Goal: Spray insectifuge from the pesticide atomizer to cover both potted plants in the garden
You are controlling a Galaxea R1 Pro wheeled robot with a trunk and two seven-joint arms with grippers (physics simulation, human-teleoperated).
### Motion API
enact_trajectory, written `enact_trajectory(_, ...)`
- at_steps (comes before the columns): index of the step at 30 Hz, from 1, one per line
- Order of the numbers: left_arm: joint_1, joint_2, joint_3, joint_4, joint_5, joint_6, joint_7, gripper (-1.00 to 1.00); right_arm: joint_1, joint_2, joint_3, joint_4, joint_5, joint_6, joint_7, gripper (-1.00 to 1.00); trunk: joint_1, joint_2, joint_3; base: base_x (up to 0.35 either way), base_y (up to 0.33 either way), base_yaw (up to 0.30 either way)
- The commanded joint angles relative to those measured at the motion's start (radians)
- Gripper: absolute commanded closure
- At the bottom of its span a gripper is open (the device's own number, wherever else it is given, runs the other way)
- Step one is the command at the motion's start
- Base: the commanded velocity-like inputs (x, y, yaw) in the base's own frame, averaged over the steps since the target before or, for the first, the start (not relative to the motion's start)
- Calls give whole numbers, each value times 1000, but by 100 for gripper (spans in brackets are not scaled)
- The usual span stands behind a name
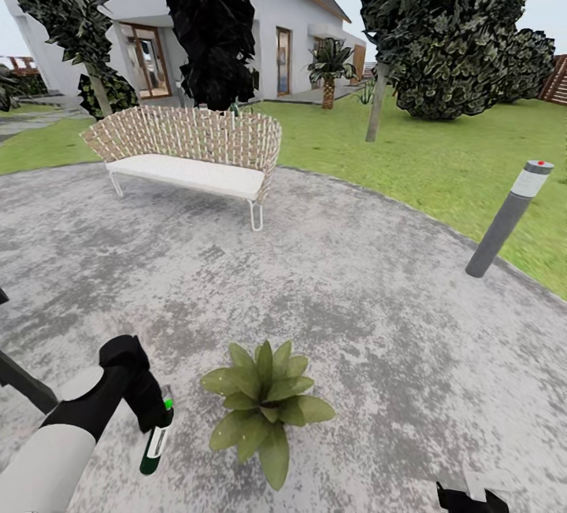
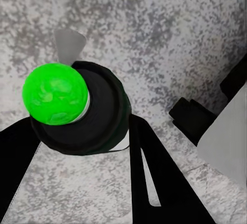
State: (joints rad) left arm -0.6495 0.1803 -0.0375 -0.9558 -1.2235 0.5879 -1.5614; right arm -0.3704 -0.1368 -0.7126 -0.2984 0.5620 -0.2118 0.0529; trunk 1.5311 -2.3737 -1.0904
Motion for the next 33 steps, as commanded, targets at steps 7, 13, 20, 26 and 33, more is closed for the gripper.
enact_trajectory(7, 5, 1, -6, -14, -12, 5, -9, 100, -1, 0, -8, 2, 7, -4, 6, -100, 0, 0, -1, 115, 90, -1)
enact_trajectory(13, 15, 15, -45, -13, -20, -73, -4, 100, -1, -1, -7, 2, 9, -6, 7, -100, 0, 0, -1, 7, 6, 0)
enact_trajectory(20, 3, -15, -52, -13, -21, -83, -6, 100, -1, -2, -7, 18, 9, -6, 9, -100, 0, 0, -1, 0, 0, 0)
enact_trajectory(26, -82, -12, -54, -17, -55, -85, -9, 100, -1, -3, -7, 19, 9, -6, 8, -100, 0, 0, -1, 0, 0, 0)
enact_trajectory(33, -141, -5, -49, -15, -140, -94, -9, 100, -1, -3, -7, 19, 9, -6, 8, -100, 0, 0, -1, 0, 0, 0)
